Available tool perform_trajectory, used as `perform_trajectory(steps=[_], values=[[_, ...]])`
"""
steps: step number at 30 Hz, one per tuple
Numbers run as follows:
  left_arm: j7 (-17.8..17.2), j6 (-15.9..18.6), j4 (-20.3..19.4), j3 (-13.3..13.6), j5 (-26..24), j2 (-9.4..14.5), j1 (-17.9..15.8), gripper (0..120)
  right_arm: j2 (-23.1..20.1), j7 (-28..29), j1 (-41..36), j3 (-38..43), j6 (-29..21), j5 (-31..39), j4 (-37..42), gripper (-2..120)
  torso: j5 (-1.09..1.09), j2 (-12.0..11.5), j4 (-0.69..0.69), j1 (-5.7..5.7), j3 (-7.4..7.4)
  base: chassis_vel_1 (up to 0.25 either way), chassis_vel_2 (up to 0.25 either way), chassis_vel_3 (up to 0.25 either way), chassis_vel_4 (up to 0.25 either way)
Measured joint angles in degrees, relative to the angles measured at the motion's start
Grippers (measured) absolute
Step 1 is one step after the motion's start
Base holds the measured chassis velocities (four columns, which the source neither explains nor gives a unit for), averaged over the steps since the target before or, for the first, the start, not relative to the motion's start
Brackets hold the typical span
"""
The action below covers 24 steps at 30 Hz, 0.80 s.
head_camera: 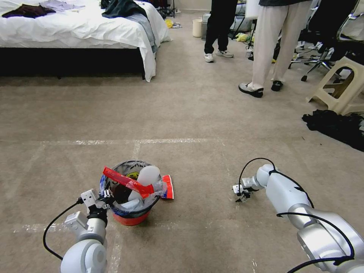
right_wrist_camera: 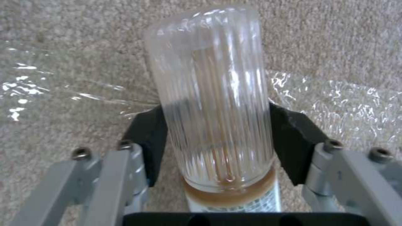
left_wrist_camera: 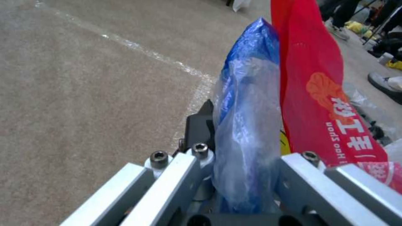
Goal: Pick up the trash bin and place the garbage on the floor into it.
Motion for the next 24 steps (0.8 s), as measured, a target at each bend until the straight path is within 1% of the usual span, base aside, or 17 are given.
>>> perform_trajectory(steps=[1,2,4,9,10,11,13,14,15,16,17,20,22,23,24], values=[[0.00,0.00,0.00,0.00,0.00,0.00,0.00,4,0.00,0.00,0.00,0.00,0.00,0.00,0.00,53,0.00,0.00,0.00,0.00,0.00,0.000,0.000,0.000,0.000],[0.00,0.00,-0.01,0.00,0.01,-0.01,-0.03,4,-0.15,-0.18,0.00,-0.01,-0.01,0.39,0.10,50,0.03,0.00,0.01,0.00,0.01,0.000,0.000,0.000,0.000],[0.00,0.00,-0.02,0.08,0.05,-0.09,-0.13,4,-0.42,-0.62,0.03,0.05,-0.05,1.35,0.19,46,0.07,-0.02,0.07,0.00,0.02,0.000,0.000,0.000,0.000],[0.00,0.01,-0.03,0.27,0.18,-0.23,-0.34,4,-1.01,-0.77,-0.15,0.28,0.11,2.68,0.86,46,0.13,-0.05,0.09,0.01,0.04,0.000,0.000,0.000,0.000],[0.01,0.03,-0.05,0.33,0.21,-0.26,-0.40,4,-1.31,-0.72,-0.29,0.54,0.11,4.01,1.68,44,0.20,-0.05,0.17,0.02,0.04,0.000,0.000,0.000,0.000],[0.01,0.03,-0.12,0.38,0.24,-0.27,-0.42,4,-1.47,-0.99,-0.47,0.63,0.18,4.99,2.39,41,0.18,-0.05,0.22,0.01,0.02,0.000,0.000,0.000,0.000],[0.01,0.03,-0.16,0.38,0.24,-0.27,-0.43,4,-1.55,-1.18,-0.55,0.66,0.19,5.21,2.56,39,0.15,-0.05,0.21,0.02,0.03,0.000,0.000,0.000,0.000],[0.00,0.08,-0.19,0.36,0.29,-0.27,-0.42,4,-1.82,-2.05,-0.73,0.81,0.26,6.13,3.07,35,0.14,-0.06,0.21,0.02,0.04,0.000,0.000,0.000,0.000],[0.00,0.08,-0.19,0.36,0.29,-0.27,-0.42,4,-1.82,-2.05,-0.73,0.81,0.26,6.13,3.07,35,0.14,-0.06,0.21,0.02,0.04,0.000,0.000,0.000,0.000],[0.00,0.09,-0.22,0.36,0.34,-0.27,-0.42,4,-1.93,-2.39,-0.75,0.90,0.35,6.84,3.41,32,0.13,-0.06,0.18,0.02,0.03,0.000,0.000,0.000,0.000],[0.01,0.09,-0.32,0.36,0.34,-0.24,-0.42,4,-2.24,-3.15,-0.76,1.06,0.55,7.94,3.83,30,0.08,-0.05,0.08,0.01,0.02,0.000,0.000,0.000,0.000],[0.03,0.12,-0.37,0.39,0.31,-0.22,-0.39,4,-2.35,-3.54,-0.77,1.15,0.67,9.06,4.03,30,0.07,-0.05,0.06,0.02,0.02,0.000,0.000,0.000,0.000],[0.05,0.14,-0.64,0.27,0.31,-0.05,-0.30,4,-2.81,-4.66,-0.85,1.32,0.69,14.62,5.08,30,0.08,-0.05,0.07,0.02,0.02,0.000,0.000,0.000,0.000],[0.05,0.14,-0.64,0.27,0.31,-0.05,-0.30,4,-2.81,-4.66,-0.85,1.32,0.69,14.62,5.08,30,0.08,-0.05,0.07,0.02,0.02,0.000,0.000,0.000,0.000],[0.05,0.18,-0.76,0.18,0.25,0.14,-0.17,4,-3.10,-5.06,-0.94,1.62,0.69,19.84,6.34,30,0.05,-0.05,0.08,0.02,0.01,0.000,0.000,0.000,0.000]])
